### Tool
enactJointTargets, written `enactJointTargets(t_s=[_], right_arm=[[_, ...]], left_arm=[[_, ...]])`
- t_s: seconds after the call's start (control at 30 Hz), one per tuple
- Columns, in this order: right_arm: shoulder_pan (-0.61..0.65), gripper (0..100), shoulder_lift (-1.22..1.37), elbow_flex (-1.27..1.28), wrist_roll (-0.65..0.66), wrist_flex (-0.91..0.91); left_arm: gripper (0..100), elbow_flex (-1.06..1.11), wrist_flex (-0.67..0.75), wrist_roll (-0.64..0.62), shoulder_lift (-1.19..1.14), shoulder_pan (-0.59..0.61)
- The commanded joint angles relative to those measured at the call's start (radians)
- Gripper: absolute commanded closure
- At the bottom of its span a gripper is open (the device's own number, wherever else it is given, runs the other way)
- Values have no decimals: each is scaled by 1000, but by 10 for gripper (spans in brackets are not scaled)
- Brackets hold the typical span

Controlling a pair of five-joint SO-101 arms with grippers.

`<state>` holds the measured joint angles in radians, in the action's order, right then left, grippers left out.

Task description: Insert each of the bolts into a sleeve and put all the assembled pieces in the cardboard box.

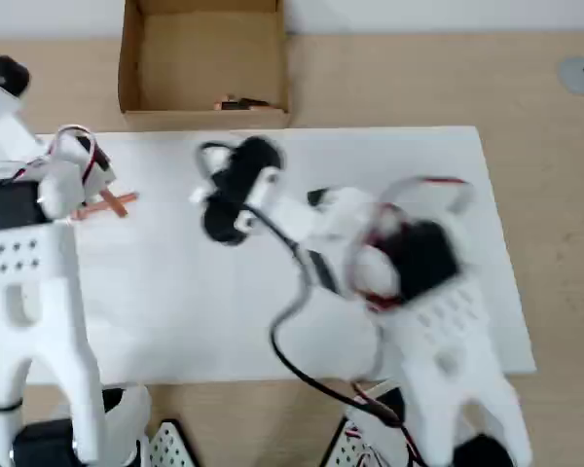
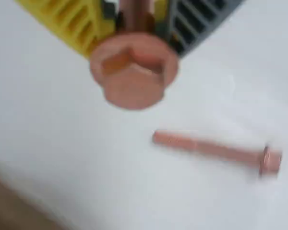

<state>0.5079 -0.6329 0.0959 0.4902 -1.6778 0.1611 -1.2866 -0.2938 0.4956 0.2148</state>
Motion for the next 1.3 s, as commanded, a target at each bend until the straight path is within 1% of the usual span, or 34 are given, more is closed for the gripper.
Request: enactJointTargets(t_s=[0.0, 0.07, 0.13, 0.2, 0.27, 0.4, 0.47, 0.53, 0.63, 0.7, 0.8, 0.9, 1.0, 1.17, 1.27], right_arm=[[-117, 988, -145, -71, -5, 31], [-185, 988, -222, -67, 6, 21], [-228, 988, -289, -35, 52, 14], [-229, 988, -348, 45, 97, 11], [-228, 988, -400, 140, 109, 18], [-150, 988, -493, 337, 103, 44], [-93, 988, -556, 417, 55, 68], [-68, 988, -624, 490, -17, 129], [-71, 988, -725, 555, -124, 222], [-71, 988, -792, 579, -157, 267], [-84, 988, -897, 644, -164, 373], [-90, 988, -997, 806, -164, 543], [-76, 988, -1084, 983, -164, 678], [33, 988, -1185, 1176, -160, 841], [76, 988, -1199, 1271, -161, 941]], left_arm=[[991, -126, -29, 60, 90, -28], [991, -181, -81, 86, 93, -54], [991, -239, -149, 115, 91, -86], [991, -276, -187, 124, 91, -109], [991, -301, -201, 132, 91, -123], [991, -305, -206, 180, 96, -170], [991, -311, -233, 203, 97, -216], [991, -331, -272, 213, 97, -276], [991, -361, -302, 212, 97, -374], [991, -384, -315, 210, 97, -436], [991, -427, -327, 198, 97, -499], [991, -470, -321, 126, 97, -517], [991, -502, -321, 106, 97, -520], [991, -499, -328, 101, 99, -516], [991, -450, -318, 54, 101, -512]])
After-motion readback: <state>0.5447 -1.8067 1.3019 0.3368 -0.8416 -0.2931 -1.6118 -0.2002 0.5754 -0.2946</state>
